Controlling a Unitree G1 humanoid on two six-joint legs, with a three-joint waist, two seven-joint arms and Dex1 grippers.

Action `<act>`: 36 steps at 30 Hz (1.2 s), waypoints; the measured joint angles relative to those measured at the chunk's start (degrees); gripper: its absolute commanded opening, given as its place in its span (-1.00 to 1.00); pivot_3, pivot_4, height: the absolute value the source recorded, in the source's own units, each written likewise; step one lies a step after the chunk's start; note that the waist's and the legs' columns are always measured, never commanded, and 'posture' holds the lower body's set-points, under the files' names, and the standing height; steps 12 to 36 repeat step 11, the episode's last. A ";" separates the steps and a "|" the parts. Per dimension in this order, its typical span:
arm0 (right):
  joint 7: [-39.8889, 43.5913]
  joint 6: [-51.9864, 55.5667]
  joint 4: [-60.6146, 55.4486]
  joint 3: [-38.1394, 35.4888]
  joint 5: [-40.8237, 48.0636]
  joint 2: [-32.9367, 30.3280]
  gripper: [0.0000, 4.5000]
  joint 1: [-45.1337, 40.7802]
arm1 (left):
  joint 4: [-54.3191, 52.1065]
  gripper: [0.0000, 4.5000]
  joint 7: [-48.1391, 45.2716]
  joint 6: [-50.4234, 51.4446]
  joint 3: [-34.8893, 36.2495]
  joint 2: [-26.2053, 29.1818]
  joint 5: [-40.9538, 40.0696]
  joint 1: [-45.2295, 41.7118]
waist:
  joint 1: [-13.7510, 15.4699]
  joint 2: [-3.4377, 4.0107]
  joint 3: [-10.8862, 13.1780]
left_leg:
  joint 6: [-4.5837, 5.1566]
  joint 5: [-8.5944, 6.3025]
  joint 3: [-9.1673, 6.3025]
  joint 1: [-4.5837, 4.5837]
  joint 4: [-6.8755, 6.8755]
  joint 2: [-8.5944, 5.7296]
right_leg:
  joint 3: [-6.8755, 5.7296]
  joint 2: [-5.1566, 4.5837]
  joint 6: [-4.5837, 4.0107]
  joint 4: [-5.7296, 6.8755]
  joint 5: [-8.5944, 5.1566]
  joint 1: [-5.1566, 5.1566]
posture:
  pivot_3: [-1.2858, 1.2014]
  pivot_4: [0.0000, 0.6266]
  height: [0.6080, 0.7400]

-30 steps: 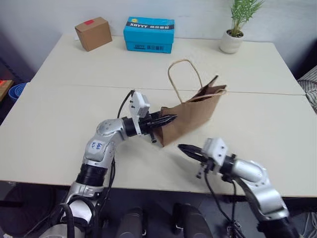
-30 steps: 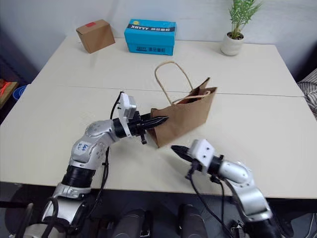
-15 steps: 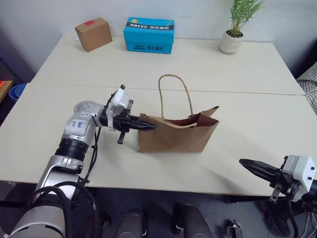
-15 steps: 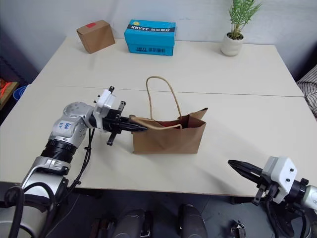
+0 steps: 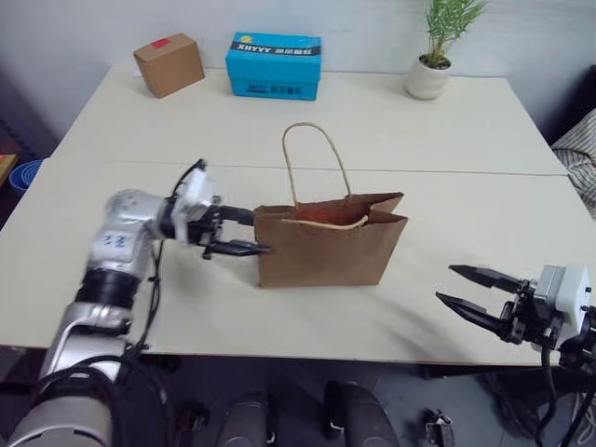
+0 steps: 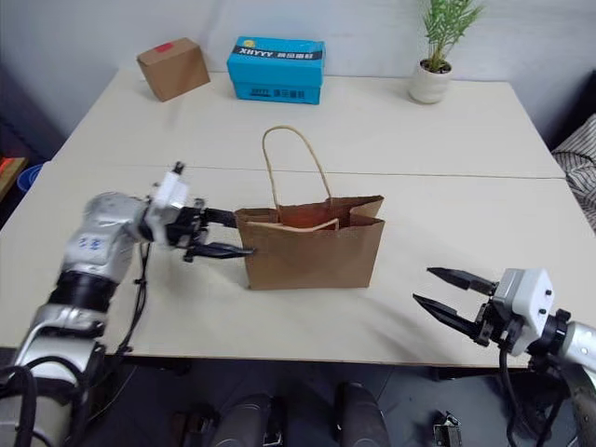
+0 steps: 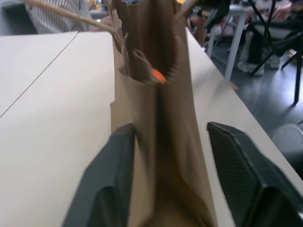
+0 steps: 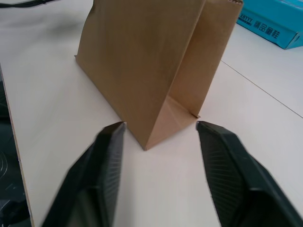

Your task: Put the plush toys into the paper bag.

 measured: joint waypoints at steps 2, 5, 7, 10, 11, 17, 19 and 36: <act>1.71 -0.27 2.60 -0.23 -0.09 -1.20 0.84 -1.26 | -4.16 0.84 2.11 0.56 3.19 2.87 0.05 4.85 | -0.16 0.00 0.00 | 0.01 0.00 -0.03 0.02 0.00 0.00 | 0.01 -0.05 0.00 -0.03 0.00 0.03 | 0.03 -0.52 1.00; 6.58 -3.27 9.87 -0.47 -1.58 -6.16 1.00 -5.67 | -10.71 0.99 7.23 0.85 9.83 7.73 0.86 16.52 | -0.60 0.06 0.03 | 0.07 -0.05 0.04 0.06 -0.03 0.00 | 0.07 -0.11 0.00 -0.10 0.00 0.03 | 0.03 -0.52 1.00; 10.45 -5.79 16.39 -1.43 -2.56 -10.00 1.00 -8.60 | -14.49 0.99 10.06 0.90 14.66 10.40 1.83 25.56 | -0.79 0.06 0.04 | 0.07 -0.08 0.00 0.07 -0.09 0.02 | 0.03 -0.12 -0.01 -0.14 -0.01 0.04 | 0.03 -0.52 1.00; 15.42 -8.70 22.00 -0.59 -3.30 -12.05 1.00 -11.95 | -19.82 0.99 13.76 1.08 20.03 10.80 2.20 33.84 | 0.04 0.06 0.04 | 0.04 -0.09 -0.13 0.05 -0.08 0.04 | -0.07 -0.19 -0.05 -0.27 -0.03 0.06 | 0.03 -0.52 1.00; 16.83 -9.48 22.82 0.21 -3.70 -12.07 1.00 -12.71 | -21.48 0.99 14.74 1.06 21.48 10.80 2.19 36.07 | 0.31 0.06 0.04 | 0.02 -0.10 -0.15 0.05 -0.07 0.04 | -0.07 -0.21 -0.06 -0.29 -0.03 0.07 | 0.03 -0.52 1.00; 16.83 -9.48 22.82 0.21 -3.70 -12.07 1.00 -12.71 | -21.48 0.99 14.74 1.06 21.48 10.80 2.19 36.07 | 0.31 0.06 0.04 | 0.02 -0.10 -0.15 0.05 -0.07 0.04 | -0.07 -0.21 -0.06 -0.29 -0.03 0.07 | 0.03 -0.52 1.00; 16.83 -9.48 22.82 0.21 -3.70 -12.07 1.00 -12.71 | -21.48 0.99 14.74 1.06 21.48 10.80 2.19 36.07 | 0.31 0.06 0.04 | 0.02 -0.10 -0.15 0.05 -0.07 0.04 | -0.07 -0.21 -0.06 -0.29 -0.03 0.07 | 0.03 -0.52 1.00; 16.83 -9.48 22.82 0.21 -3.70 -12.07 1.00 -12.71 | -21.48 0.99 14.74 1.06 21.48 10.80 2.19 36.07 | 0.31 0.06 0.04 | 0.02 -0.10 -0.15 0.05 -0.07 0.04 | -0.07 -0.21 -0.06 -0.29 -0.03 0.07 | 0.03 -0.52 1.00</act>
